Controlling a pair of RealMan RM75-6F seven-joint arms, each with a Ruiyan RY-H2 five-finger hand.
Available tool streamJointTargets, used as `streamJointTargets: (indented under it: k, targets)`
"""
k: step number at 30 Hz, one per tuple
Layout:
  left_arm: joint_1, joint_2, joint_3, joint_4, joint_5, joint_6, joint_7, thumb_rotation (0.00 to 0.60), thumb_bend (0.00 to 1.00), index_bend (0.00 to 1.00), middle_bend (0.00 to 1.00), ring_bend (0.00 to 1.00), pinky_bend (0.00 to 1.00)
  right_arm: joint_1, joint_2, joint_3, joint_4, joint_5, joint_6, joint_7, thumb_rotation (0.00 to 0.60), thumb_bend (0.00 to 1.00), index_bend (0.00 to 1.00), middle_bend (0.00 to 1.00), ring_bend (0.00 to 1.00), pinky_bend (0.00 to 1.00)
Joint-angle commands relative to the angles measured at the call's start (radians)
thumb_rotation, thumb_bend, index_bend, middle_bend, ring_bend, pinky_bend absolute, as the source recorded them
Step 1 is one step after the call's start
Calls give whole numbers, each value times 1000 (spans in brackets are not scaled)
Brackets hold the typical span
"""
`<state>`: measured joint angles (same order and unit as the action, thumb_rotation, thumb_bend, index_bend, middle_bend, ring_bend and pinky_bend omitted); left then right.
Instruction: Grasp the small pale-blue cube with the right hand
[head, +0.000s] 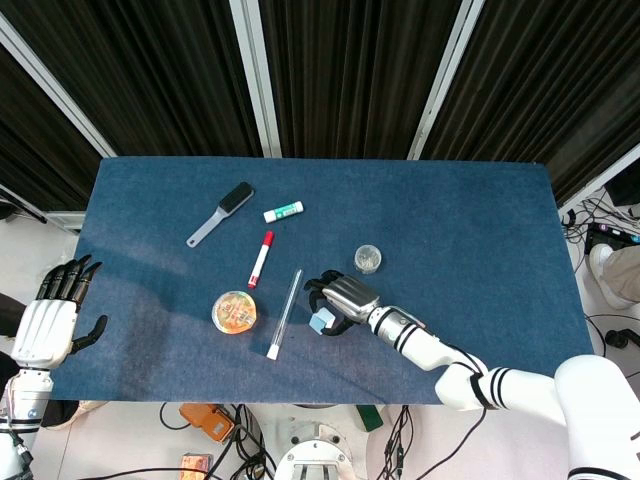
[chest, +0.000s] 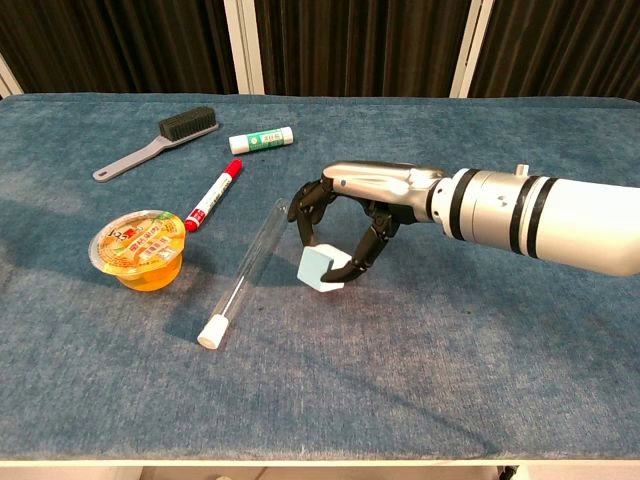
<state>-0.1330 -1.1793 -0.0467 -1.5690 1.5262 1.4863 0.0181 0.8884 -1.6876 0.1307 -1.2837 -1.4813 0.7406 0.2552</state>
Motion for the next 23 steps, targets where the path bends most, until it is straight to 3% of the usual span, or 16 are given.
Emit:
streamJointTargets:
  k: [1,6,14,23]
  targets:
    - [0,0,0,0,0,0,0,600,326,75,0,0,77,-12,18,4,-19,-12,45,22,600,435,642,284,314,189]
    - [0,-1,0,2,2,2,1,600,326,75,0,0,77,-51,55,23,-66,-43,176,40,600,436,643,292,329,200]
    - [1,0,0,0,-2,0,3,600,326,75,0,0,77,-134,126,81,-180,-124,476,-5,600,435,653,317,359,225]
    - [2,0,1,-3,-1,2,7,600,326,75,0,0,77,-209,234,121,-299,-125,619,-82,600,435,653,324,371,247]
